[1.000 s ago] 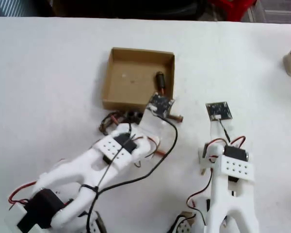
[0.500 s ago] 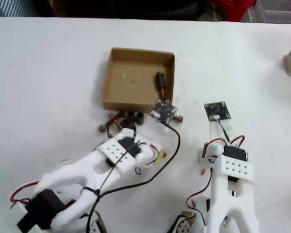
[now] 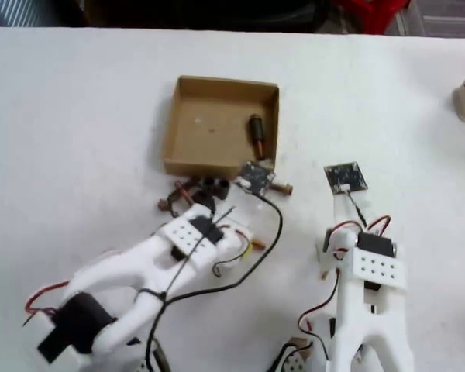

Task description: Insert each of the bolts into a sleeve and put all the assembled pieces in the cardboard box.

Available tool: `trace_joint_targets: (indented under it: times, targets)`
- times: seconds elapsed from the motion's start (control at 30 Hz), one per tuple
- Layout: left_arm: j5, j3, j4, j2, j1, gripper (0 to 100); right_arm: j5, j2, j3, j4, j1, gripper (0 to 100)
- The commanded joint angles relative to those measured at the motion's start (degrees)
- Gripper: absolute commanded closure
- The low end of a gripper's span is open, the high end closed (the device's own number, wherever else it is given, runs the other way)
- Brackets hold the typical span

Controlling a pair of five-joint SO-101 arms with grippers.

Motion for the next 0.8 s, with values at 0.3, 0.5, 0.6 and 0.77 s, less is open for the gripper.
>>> trace_joint_targets:
  times: [0.3,0.5,0.6,0.77]
  targets:
    - [0.2,-1.3,-2.5,-2.6,-1.0,98,0.8,-1.7,-0.3,-0.6,-0.3,98.1]
    - [0.7,-6.7,-5.9,7.5,-4.6,98,0.8,-1.7,-0.3,-0.5,-0.3,98.1]
    - [0.7,-12.6,-3.5,11.6,-4.3,98,0.8,-1.8,-0.3,-0.5,-0.3,98.1]
    - [0.6,-17.4,-3.7,11.7,-2.3,98,0.8,-1.8,-0.3,-0.5,-0.3,98.1]
